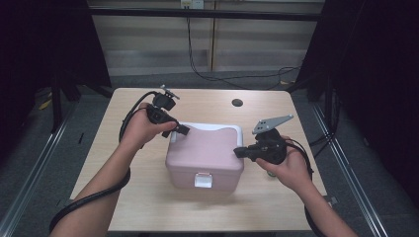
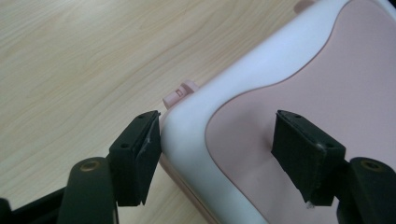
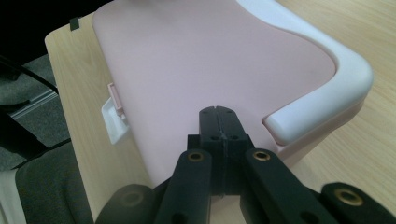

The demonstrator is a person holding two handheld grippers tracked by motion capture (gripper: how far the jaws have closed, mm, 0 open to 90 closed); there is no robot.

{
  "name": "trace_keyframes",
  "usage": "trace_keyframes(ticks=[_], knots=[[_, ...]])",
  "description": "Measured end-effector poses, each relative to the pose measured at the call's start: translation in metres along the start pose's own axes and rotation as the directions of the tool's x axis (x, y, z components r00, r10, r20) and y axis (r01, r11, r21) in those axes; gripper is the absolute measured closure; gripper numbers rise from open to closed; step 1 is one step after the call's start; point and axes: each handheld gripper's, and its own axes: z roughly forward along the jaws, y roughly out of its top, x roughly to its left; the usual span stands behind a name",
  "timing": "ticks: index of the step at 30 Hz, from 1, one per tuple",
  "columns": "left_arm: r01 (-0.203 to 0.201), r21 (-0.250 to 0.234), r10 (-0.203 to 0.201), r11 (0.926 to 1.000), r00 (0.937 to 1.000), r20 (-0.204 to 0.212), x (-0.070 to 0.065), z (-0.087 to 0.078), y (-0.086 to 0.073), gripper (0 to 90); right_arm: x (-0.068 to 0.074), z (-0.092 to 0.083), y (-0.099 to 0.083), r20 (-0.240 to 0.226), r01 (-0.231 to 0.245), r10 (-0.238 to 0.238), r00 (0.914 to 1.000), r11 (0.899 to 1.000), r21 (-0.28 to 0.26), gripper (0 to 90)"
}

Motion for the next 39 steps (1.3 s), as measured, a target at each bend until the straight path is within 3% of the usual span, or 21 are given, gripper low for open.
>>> trace_keyframes(ticks=[4,8,17,22,28,32,35,39], knots=[[-0.02,0.003,0.02,0.9998,0.9996,-0.019,-0.003,0.0,0.002,33.8,0.0,0.0,0.0,0.002,-0.001,0.001,1.0,1.0,-0.001,90.0],[-0.038,0.041,0.04,0.9985,0.9983,-0.042,-0.007,-0.005,0.004,38.2,0.0,0.001,0.001,0.013,0.003,-0.003,0.9999,1.0,0.0,90.0],[-0.028,0.002,0.028,0.9996,0.9996,-0.005,-0.004,-0.016,0.004,41.8,0.0,0.002,0.001,0.018,0.0,0.0,0.9998,1.0,-0.001,90.0],[-0.062,0.015,0.062,0.998,0.9979,-0.019,-0.008,-0.021,0.006,42.0,0.0,0.003,0.002,0.019,0.002,-0.002,0.9998,1.0,-0.001,90.0],[-0.108,0.023,0.109,0.9939,0.9909,-0.078,-0.014,-0.023,0.004,48.0,0.0,0.002,0.001,0.019,-0.006,0.006,0.9998,1.0,-0.011,90.0],[-0.105,0.037,0.109,0.9938,0.9867,-0.121,-0.016,-0.024,0.005,56.4,0.0,0.003,0.001,0.025,-0.005,0.006,0.9997,1.0,-0.013,90.0],[-0.079,0.026,0.082,0.9965,0.987,-0.138,-0.017,-0.024,0.005,62.2,0.001,0.003,0.001,0.026,-0.009,0.01,0.9996,1.0,-0.014,90.0],[-0.084,0.022,0.086,0.9962,0.9857,-0.145,-0.016,-0.027,0.006,66.3,0.0,0.003,0.001,0.026,-0.016,0.017,0.9995,1.0,-0.017,90.0]])
